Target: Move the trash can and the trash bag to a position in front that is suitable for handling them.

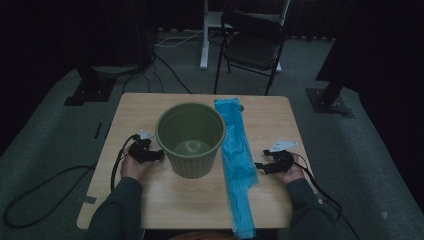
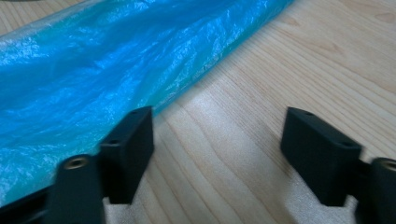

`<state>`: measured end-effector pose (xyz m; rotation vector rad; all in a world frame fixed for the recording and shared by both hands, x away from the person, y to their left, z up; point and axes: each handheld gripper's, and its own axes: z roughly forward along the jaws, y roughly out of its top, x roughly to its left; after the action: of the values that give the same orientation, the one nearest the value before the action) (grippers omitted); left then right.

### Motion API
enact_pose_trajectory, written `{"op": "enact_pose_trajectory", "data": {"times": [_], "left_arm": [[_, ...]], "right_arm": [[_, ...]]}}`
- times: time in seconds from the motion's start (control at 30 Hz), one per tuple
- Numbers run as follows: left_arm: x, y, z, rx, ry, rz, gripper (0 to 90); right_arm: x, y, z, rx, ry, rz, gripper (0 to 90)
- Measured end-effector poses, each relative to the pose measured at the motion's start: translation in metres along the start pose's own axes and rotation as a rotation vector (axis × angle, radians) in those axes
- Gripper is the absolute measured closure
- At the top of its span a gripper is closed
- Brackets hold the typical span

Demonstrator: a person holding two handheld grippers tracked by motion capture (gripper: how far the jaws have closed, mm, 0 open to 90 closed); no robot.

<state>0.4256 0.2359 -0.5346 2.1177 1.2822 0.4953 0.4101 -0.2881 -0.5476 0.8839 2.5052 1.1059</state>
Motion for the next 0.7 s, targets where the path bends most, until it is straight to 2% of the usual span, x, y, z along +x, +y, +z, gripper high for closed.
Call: {"op": "enact_pose_trajectory", "data": {"times": [0.07,0.1,0.13,0.17,0.2,0.27,0.33,0.47,0.53,0.6,0.7], "left_arm": [[0.002,0.000,-0.001,0.000,-0.002,-0.005,42.2],[0.003,0.000,-0.002,0.003,-0.007,-0.012,42.2],[0.005,0.000,-0.003,0.002,-0.020,-0.030,44.8],[0.009,-0.001,-0.004,-0.002,-0.051,-0.058,46.9],[0.010,-0.001,-0.005,-0.001,-0.059,-0.064,49.1],[0.011,-0.001,-0.006,-0.002,-0.074,-0.067,49.8],[0.010,0.000,-0.009,-0.018,-0.080,-0.057,50.6],[0.008,0.003,-0.021,-0.086,-0.098,-0.037,51.1],[0.006,0.004,-0.026,-0.105,-0.103,-0.023,51.1],[0.004,0.005,-0.030,-0.122,-0.114,-0.020,51.1],[0.000,0.006,-0.032,-0.127,-0.111,-0.001,51.1]], "right_arm": [[0.000,0.002,-0.002,0.013,-0.006,0.003,41.2],[0.000,0.002,-0.002,0.013,-0.006,0.003,41.2],[0.000,0.003,-0.003,0.019,-0.010,0.011,44.1],[0.001,0.003,-0.003,0.026,-0.016,0.014,47.7],[0.001,0.005,-0.004,0.038,-0.023,0.018,52.4],[0.001,0.005,-0.005,0.045,-0.027,0.022,53.9],[0.003,0.009,-0.009,0.043,-0.041,0.038,56.6],[0.007,0.019,-0.016,0.009,-0.052,0.045,58.3],[0.009,0.022,-0.017,-0.002,-0.052,0.046,58.8],[0.013,0.033,-0.018,-0.036,-0.043,0.045,60.0],[0.017,0.041,-0.016,-0.036,-0.041,0.028,60.1]]}}
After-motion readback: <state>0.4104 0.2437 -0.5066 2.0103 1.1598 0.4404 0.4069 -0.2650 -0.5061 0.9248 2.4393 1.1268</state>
